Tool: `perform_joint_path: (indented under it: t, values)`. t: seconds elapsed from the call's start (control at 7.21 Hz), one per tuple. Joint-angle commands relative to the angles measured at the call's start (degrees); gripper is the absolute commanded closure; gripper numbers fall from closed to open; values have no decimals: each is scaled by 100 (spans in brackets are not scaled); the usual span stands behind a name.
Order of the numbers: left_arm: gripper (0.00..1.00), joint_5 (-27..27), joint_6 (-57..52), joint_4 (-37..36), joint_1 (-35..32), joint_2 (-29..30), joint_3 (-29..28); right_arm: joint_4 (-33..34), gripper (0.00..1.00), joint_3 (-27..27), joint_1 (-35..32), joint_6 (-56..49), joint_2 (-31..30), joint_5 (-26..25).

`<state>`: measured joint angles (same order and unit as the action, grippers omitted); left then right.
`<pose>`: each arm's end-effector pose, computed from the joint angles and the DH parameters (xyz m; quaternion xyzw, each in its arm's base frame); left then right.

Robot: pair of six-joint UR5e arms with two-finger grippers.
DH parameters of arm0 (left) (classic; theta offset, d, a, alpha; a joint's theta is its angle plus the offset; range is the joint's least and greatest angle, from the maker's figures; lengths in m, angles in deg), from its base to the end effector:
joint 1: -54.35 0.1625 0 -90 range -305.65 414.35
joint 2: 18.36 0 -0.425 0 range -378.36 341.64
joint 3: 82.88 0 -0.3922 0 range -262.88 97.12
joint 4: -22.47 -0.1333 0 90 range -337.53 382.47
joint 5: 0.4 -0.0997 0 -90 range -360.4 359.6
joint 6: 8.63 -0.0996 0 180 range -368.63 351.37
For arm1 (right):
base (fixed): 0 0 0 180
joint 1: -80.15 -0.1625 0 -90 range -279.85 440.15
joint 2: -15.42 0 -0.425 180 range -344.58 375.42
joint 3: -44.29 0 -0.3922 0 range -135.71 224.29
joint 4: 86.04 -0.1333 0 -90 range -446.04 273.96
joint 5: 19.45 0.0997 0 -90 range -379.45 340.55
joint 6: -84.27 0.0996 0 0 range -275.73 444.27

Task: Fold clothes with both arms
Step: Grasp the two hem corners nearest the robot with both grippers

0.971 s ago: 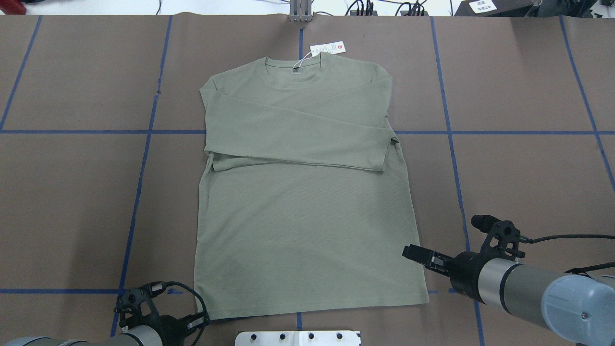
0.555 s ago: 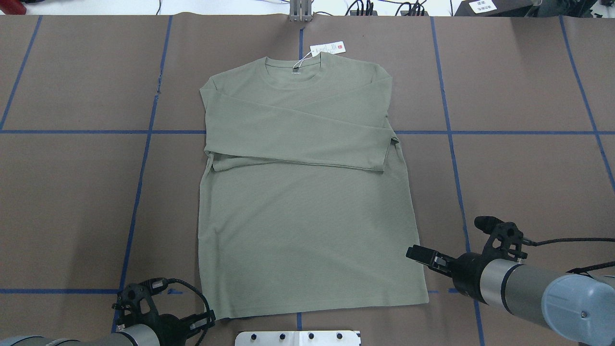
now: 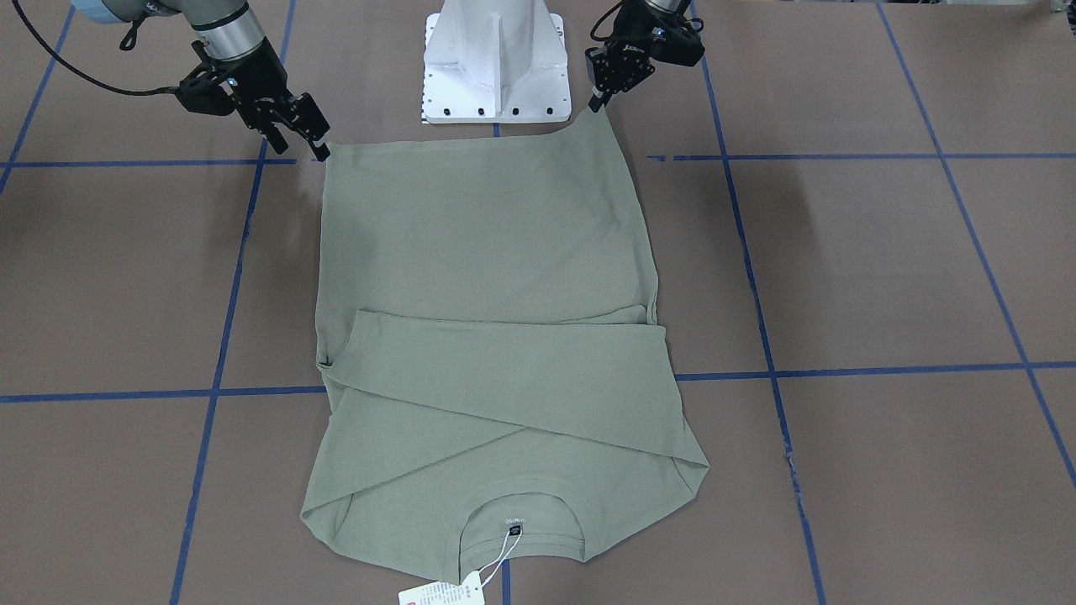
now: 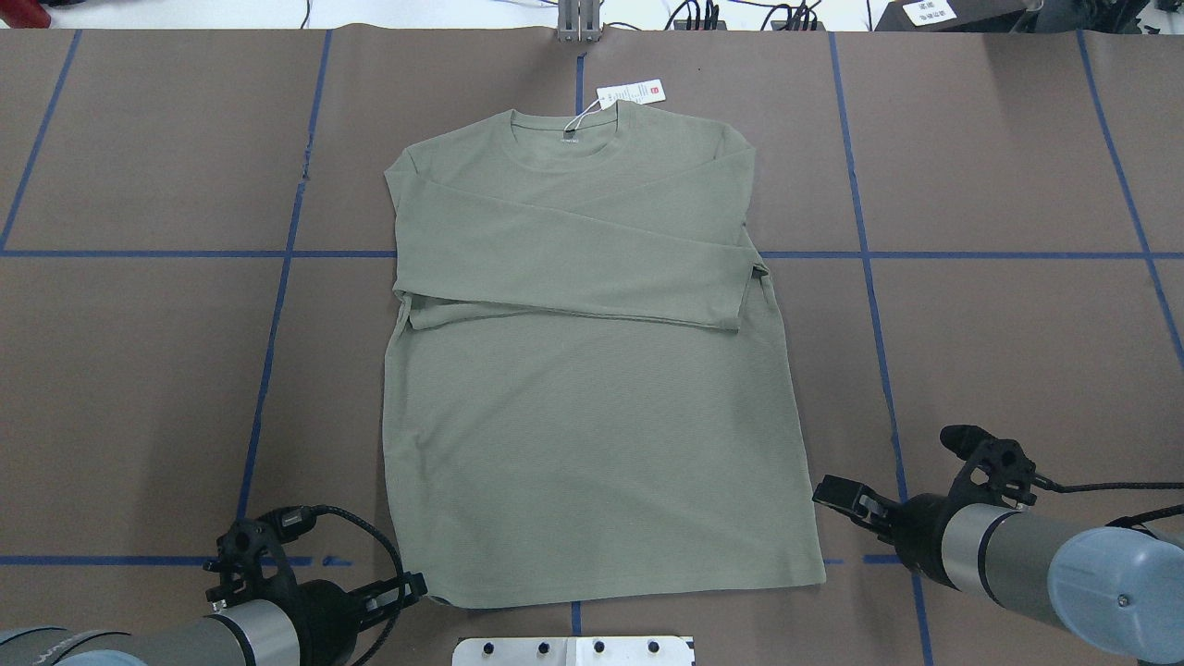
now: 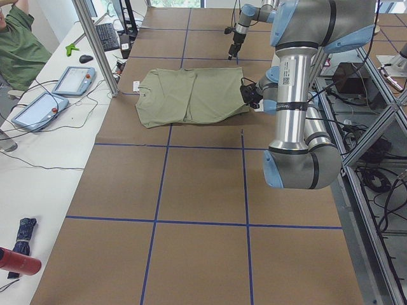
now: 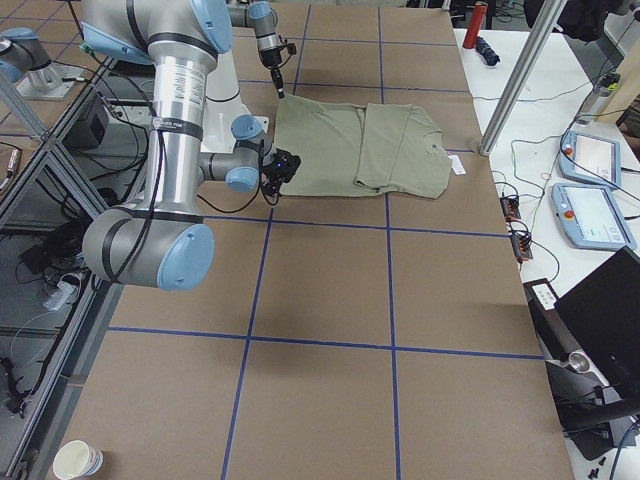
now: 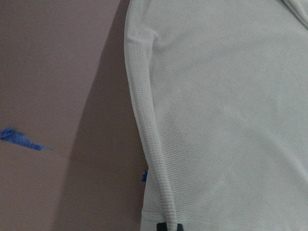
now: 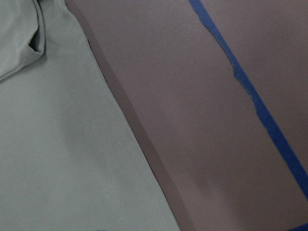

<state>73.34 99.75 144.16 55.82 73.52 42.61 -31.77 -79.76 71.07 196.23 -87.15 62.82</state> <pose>0.4546 -0.1496 0.2903 0.0180 0.5728 -0.1992 0.7949 -0.3811 -0.2095 0.4033 0.0052 -0.4813 0.2655 0.8354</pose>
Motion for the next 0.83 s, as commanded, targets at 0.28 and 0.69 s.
perform_joint_path:
  t: [0.28,0.69]
  values:
    - [100,-17,16,22,-15,111,151,48,18,204,563,45,157,-272]
    - [100,-34,34,22,-6,111,143,672,28,311,793,36,668,-553]
